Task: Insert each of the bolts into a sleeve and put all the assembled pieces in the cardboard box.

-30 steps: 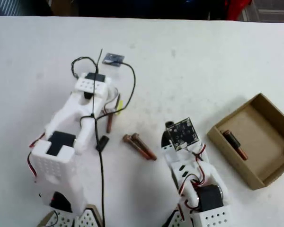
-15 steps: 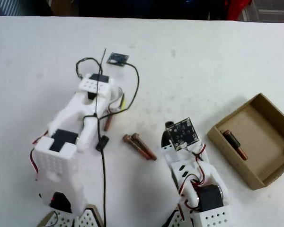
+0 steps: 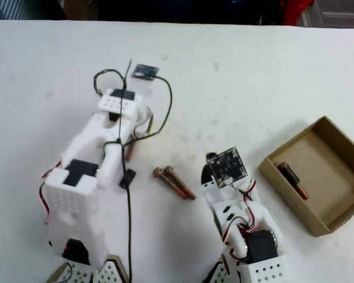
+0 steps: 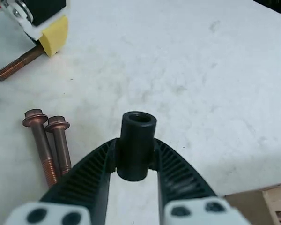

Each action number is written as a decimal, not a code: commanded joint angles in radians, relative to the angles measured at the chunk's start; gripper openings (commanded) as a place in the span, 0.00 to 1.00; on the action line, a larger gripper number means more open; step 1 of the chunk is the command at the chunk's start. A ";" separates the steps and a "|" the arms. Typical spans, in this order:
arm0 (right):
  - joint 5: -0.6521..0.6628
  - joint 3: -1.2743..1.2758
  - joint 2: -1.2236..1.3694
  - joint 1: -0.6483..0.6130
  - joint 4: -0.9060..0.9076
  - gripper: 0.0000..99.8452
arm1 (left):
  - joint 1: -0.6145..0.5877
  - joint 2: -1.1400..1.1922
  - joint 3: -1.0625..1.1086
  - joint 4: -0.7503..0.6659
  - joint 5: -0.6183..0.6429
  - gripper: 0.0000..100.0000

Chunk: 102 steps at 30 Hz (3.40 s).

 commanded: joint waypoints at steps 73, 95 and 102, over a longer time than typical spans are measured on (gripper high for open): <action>-0.238 0.140 -0.012 -0.590 -0.647 0.02 | 0.065 -1.922 0.776 -0.192 0.153 0.02; -0.160 0.140 -0.012 -0.587 -0.639 0.02 | 0.260 -2.112 1.045 -0.351 0.153 0.02; -0.160 0.140 -0.012 -0.587 -0.639 0.02 | 0.260 -2.126 1.048 -0.347 0.169 0.02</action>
